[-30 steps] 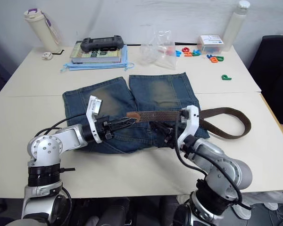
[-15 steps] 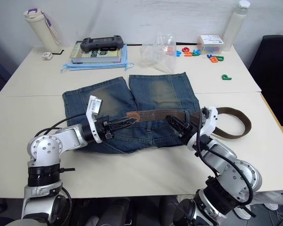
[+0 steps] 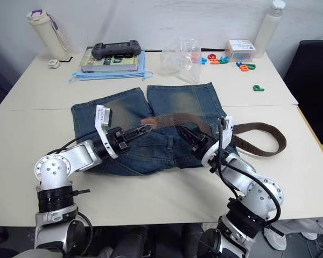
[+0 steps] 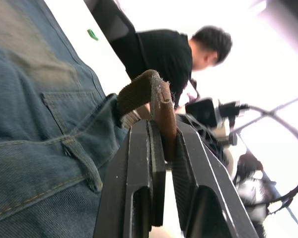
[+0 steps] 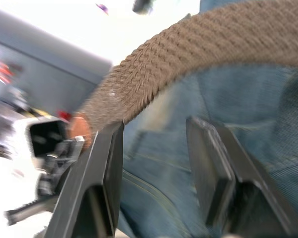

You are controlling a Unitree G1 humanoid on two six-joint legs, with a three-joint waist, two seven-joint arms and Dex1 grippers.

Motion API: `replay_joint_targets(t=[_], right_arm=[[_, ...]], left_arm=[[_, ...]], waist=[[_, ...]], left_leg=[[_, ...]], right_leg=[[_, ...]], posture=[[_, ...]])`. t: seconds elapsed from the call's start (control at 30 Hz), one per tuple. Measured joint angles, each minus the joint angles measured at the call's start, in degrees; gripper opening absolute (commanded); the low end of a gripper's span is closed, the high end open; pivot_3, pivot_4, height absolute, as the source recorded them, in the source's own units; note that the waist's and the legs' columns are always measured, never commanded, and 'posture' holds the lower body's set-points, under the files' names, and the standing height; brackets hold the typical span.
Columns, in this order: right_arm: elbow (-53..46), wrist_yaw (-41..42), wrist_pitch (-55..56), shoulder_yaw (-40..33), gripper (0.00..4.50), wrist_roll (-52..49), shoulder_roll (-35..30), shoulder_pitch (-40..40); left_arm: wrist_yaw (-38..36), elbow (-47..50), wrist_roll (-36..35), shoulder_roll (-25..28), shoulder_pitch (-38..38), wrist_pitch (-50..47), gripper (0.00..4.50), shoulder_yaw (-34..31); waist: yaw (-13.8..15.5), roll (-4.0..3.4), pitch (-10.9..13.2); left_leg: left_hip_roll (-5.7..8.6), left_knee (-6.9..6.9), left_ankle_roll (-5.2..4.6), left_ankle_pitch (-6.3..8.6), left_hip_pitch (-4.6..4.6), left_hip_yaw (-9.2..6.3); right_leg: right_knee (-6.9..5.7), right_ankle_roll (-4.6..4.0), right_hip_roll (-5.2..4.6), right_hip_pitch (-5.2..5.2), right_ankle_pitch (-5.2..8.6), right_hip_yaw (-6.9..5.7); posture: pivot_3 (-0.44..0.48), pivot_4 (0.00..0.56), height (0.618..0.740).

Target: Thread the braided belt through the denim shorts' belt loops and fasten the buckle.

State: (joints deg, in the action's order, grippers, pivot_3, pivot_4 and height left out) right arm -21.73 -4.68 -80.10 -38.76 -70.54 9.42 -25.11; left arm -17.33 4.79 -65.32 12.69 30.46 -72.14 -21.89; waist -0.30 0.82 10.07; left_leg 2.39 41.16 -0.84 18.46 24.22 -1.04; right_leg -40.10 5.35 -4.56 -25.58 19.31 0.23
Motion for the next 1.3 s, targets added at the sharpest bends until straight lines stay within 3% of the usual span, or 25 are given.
replay_joint_targets(t=[0.23, 0.4, 0.97, 1.07, 1.17, 1.3], right_arm=[[5.4, -8.9, 13.1, 9.9, 2.13, -16.0, -0.1, 6.1], [6.6, -11.1, 20.5, 17.3, 2.13, -19.9, -0.1, 7.6], [8.7, -11.0, 33.6, 22.1, 2.13, -24.3, -6.7, 7.9], [8.7, -10.9, 34.1, 23.0, 1.36, -24.8, -7.0, 8.2], [8.4, -10.6, 35.1, 24.1, 0.03, -24.9, -7.8, 8.2], [8.4, -10.5, 36.1, 25.1, 0.03, -24.9, -8.4, 8.4]], left_arm=[[6.0, -0.5, -5.7, -0.5, -2.0, -1.6, 0.48, -1.3], [8.7, -0.2, -8.9, -0.6, -2.1, -1.4, 0.48, -1.1], [10.2, 1.0, -12.8, 1.7, -3.2, 0.5, 0.48, 2.0], [10.2, 1.1, -13.2, 2.0, -3.3, 0.9, 0.48, 2.4], [10.3, 1.1, -13.3, 2.4, -3.7, 1.3, 0.48, 2.8], [10.1, 1.2, -13.3, 3.8, -3.9, 1.7, 0.48, 3.6]], waist=[[-0.6, -0.01, 0.0], [-0.9, -0.01, 0.0], [-1.2, 0.0, 0.0], [-1.1, 0.0, 0.0], [-1.1, 0.0, 0.0], [-1.1, -0.01, 0.0]], left_leg=[[-0.02, 0.04, -0.04, 0.02, 0.0, 0.03], [-0.01, 0.05, -0.04, 0.02, 0.0, 0.03], [-0.03, 0.08, -0.07, 0.04, 0.01, 0.04], [-0.03, 0.08, -0.07, 0.04, 0.01, 0.04], [-0.03, 0.08, -0.07, 0.04, 0.01, 0.04], [-0.04, 0.08, -0.08, 0.05, 0.02, 0.03]], right_leg=[[-0.06, 0.0, 0.02, -0.01, 0.0, 0.03], [-0.07, 0.0, 0.02, -0.01, 0.0, 0.02], [-0.06, 0.0, 0.03, -0.01, 0.0, 0.04], [-0.06, 0.0, 0.03, -0.01, 0.0, 0.03], [-0.05, 0.0, 0.03, -0.01, 0.0, 0.04], [-0.04, 0.0, 0.03, -0.01, 0.0, 0.04]], posture=[[0.0, 0.15, 0.667], [0.0, 0.15, 0.667], [0.0, 0.15, 0.667], [0.0, 0.15, 0.667], [0.0, 0.15, 0.667], [0.0, 0.15, 0.667]])
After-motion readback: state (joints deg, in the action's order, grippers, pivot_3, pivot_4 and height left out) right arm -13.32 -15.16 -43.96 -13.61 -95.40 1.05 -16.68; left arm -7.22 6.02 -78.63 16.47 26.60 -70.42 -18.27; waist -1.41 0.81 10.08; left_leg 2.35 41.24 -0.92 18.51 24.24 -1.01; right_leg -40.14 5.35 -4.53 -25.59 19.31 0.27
